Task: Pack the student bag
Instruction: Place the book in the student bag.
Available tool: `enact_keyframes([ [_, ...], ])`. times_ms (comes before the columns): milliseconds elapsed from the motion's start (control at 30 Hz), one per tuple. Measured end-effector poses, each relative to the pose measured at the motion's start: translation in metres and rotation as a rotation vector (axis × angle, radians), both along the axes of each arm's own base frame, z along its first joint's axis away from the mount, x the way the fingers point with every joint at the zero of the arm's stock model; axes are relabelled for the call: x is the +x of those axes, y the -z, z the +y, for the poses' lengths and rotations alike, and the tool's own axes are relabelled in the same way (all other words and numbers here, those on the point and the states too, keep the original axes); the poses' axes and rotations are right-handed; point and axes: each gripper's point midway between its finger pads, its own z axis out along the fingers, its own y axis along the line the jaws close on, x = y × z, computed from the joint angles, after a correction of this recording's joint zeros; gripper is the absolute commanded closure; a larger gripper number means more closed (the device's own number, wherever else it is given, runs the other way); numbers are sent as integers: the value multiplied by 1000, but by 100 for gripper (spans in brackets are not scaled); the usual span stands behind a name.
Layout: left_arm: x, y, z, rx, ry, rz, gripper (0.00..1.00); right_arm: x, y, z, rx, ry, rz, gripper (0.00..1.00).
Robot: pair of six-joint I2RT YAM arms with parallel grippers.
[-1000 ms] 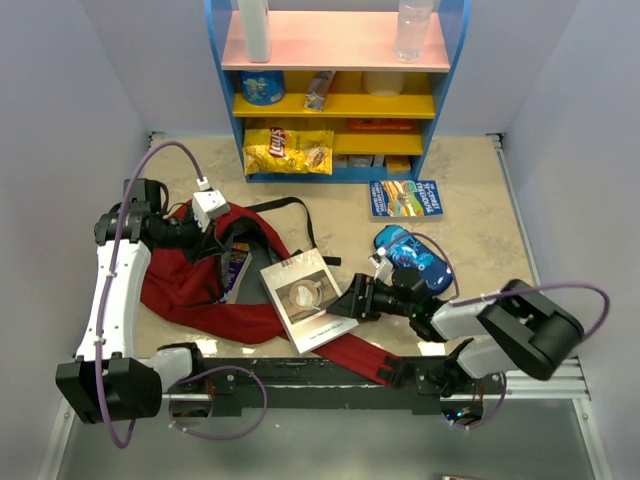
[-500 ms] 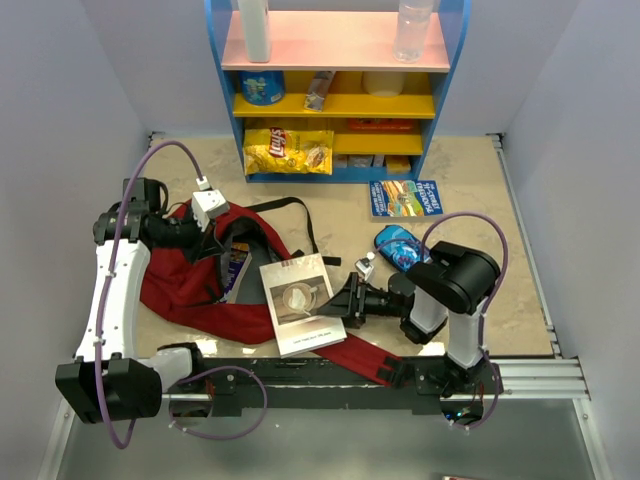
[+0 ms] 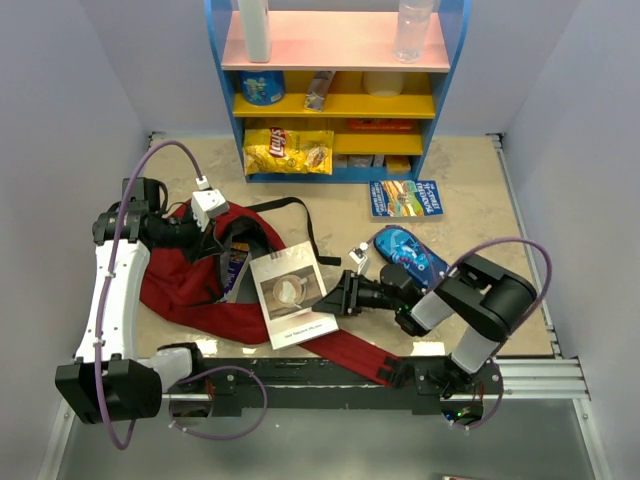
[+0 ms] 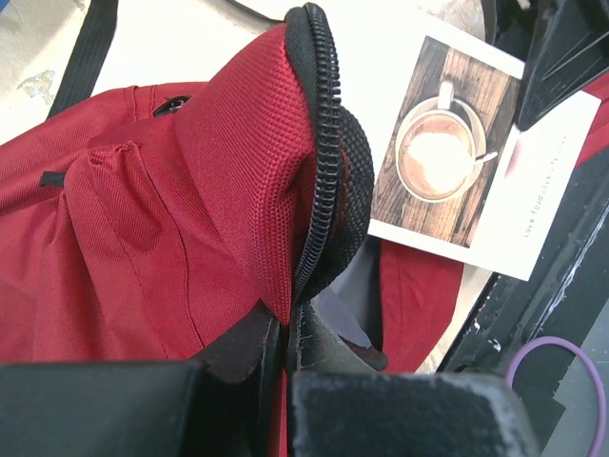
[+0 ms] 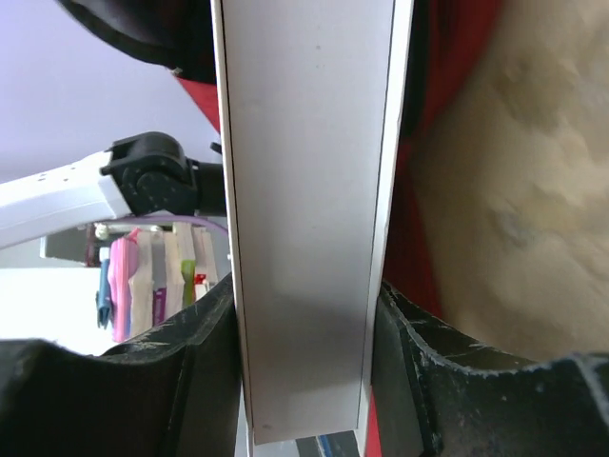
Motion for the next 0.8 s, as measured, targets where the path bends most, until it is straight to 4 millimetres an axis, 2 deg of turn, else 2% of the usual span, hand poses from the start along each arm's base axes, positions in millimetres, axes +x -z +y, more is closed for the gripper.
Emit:
enact_keyframes([
  [300,0,-1,0,3,6,-9,100,12,-54,10,21,-20,-139,66],
  [433,-4,-1,0,7,21,-10,100,15,-53,19,30,-33,-82,66],
  [567,-9,-3,-1,18,42,-34,100,23,-40,38,53,-32,50,67],
  [633,-12,-5,-1,26,55,-48,100,27,-41,49,74,-30,95,68],
  [700,-16,-6,-1,35,75,-67,100,33,-52,65,109,-33,118,69],
  [800,-21,-8,-1,49,105,-100,100,42,-78,84,168,-27,115,70],
])
